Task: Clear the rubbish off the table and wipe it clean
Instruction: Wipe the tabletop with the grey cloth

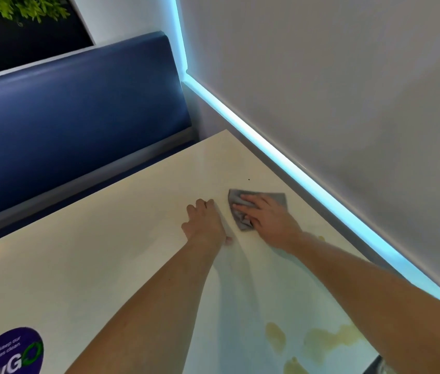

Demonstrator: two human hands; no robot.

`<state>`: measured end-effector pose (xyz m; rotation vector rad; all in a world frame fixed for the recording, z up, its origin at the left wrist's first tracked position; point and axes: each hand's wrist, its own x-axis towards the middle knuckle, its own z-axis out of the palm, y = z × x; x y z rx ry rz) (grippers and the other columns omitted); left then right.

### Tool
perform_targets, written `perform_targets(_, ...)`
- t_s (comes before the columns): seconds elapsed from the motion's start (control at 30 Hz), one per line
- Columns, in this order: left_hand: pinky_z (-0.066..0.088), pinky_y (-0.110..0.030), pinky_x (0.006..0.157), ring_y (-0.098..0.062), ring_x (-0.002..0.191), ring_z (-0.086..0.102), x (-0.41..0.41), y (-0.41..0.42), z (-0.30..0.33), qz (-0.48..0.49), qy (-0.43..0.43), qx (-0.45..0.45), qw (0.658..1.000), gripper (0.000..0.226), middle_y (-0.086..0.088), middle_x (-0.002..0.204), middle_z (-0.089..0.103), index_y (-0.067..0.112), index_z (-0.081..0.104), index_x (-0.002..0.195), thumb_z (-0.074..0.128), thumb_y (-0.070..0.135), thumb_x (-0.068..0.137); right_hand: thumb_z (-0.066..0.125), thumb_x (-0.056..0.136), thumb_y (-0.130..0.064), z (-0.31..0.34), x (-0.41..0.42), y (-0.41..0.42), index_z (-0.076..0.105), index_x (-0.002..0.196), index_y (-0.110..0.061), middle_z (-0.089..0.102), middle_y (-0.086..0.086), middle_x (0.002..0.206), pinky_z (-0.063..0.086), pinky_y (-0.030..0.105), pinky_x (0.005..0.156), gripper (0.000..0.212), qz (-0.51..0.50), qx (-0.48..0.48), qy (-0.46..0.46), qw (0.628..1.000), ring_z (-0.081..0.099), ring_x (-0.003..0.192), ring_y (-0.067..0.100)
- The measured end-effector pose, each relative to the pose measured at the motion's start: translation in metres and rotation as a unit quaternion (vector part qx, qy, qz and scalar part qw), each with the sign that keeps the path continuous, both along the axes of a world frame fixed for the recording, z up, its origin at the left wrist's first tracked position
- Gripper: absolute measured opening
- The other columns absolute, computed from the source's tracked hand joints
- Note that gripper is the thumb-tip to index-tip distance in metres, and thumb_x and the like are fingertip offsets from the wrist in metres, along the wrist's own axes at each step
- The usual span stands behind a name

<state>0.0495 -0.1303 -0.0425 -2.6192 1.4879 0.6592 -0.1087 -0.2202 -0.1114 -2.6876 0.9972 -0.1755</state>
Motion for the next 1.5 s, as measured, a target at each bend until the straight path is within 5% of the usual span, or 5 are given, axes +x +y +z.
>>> perform_targets(0.23, 0.045, -0.043, 0.082, -0.028, 0.126, 0.03, 0.004, -0.012, 0.002, 0.034, 0.028, 0.014, 0.999, 0.099, -0.003, 0.133, 0.029, 0.022, 0.037, 0.137, 0.093, 0.038, 0.057, 0.034, 0.102, -0.028, 0.005, 0.038, -0.034, 0.032, 0.149, -0.031, 0.015, -0.004, 0.162, 0.002, 0.043, 0.119, 0.047, -0.119, 0.012, 0.008, 0.993, 0.009, 0.149, 0.023)
perform_targets(0.57, 0.043, -0.04, 0.089, -0.023, 0.133, 0.025, 0.003, -0.007, 0.0, 0.045, 0.043, -0.011, 0.998, 0.089, 0.002, 0.141, 0.028, 0.028, 0.038, 0.136, 0.09, 0.032, 0.064, 0.034, 0.101, -0.03, 0.015, -0.024, -0.04, 0.04, 0.146, -0.039, 0.029, -0.013, 0.157, 0.032, 0.037, 0.114, 0.046, -0.246, 0.05, -0.05, 0.967, 0.036, 0.14, 0.017)
perform_targets(0.77, 0.04, -0.034, 0.078, -0.025, 0.124, 0.035, -0.007, -0.002, 0.007, 0.034, -0.016, 0.001, 0.999, 0.074, -0.003, 0.131, 0.037, 0.028, 0.044, 0.134, 0.082, 0.039, 0.072, 0.031, 0.087, -0.012, 0.012, -0.059, 0.012, 0.052, 0.14, -0.02, 0.035, -0.009, 0.151, 0.001, 0.016, 0.116, 0.058, -0.001, 0.087, -0.079, 0.993, 0.02, 0.143, 0.003)
perform_targets(0.97, 0.045, -0.038, 0.09, -0.025, 0.128, 0.036, -0.021, 0.025, -0.002, -0.003, -0.004, -0.055, 0.999, 0.046, -0.004, 0.136, 0.039, 0.024, 0.046, 0.135, 0.059, 0.03, 0.092, 0.037, 0.093, -0.01, 0.018, -0.081, 0.028, 0.059, 0.134, -0.01, 0.047, 0.006, 0.147, 0.014, 0.031, 0.12, 0.047, -0.198, 0.094, -0.133, 0.967, 0.032, 0.143, 0.022)
perform_targets(1.5, 0.031, -0.036, 0.102, -0.025, 0.129, 0.029, -0.097, 0.072, -0.018, -0.082, -0.005, -0.113, 0.99, 0.043, -0.002, 0.141, 0.032, 0.022, 0.041, 0.135, 0.045, 0.042, 0.098, 0.039, 0.1, -0.008, 0.011, -0.11, 0.111, 0.059, 0.134, -0.024, 0.04, -0.005, 0.152, 0.01, 0.033, 0.117, 0.043, -0.066, 0.094, -0.099, 0.988, 0.025, 0.146, 0.019)
